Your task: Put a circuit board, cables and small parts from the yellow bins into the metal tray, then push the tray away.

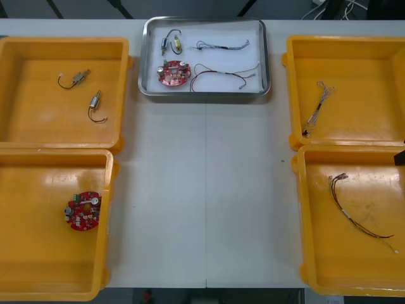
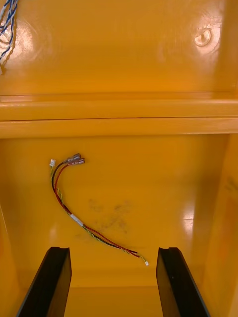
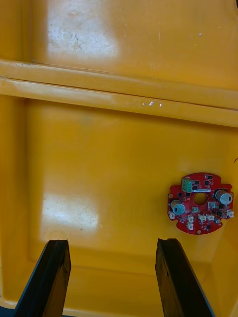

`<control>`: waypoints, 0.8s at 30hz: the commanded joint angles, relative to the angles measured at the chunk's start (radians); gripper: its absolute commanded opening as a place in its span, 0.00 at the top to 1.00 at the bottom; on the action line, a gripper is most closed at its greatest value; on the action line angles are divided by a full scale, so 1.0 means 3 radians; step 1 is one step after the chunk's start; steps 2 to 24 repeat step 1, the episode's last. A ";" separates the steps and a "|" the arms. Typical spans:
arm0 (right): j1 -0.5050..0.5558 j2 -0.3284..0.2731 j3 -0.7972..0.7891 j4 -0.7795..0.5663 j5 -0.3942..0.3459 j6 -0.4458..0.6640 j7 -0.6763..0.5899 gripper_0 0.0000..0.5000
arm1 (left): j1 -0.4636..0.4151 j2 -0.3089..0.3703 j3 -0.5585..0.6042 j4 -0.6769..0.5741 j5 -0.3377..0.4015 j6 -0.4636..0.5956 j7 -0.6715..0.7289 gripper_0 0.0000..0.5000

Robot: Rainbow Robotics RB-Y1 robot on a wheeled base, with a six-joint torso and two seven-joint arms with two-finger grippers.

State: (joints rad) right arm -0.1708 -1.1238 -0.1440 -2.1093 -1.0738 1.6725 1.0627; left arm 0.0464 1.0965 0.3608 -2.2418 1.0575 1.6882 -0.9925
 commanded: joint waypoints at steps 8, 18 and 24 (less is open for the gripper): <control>0.0038 0.0013 -0.0103 -0.0077 0.0031 -0.0022 0.0104 0.00 | 0.0055 0.0160 -0.0026 -0.0054 -0.0002 -0.0028 0.0066 0.00; 0.0038 0.0013 -0.0103 -0.0077 0.0031 -0.0022 0.0104 0.00 | 0.0055 0.0160 -0.0026 -0.0054 -0.0002 -0.0028 0.0066 0.00; 0.0038 0.0013 -0.0103 -0.0077 0.0031 -0.0022 0.0104 0.00 | 0.0055 0.0160 -0.0026 -0.0054 -0.0002 -0.0028 0.0066 0.00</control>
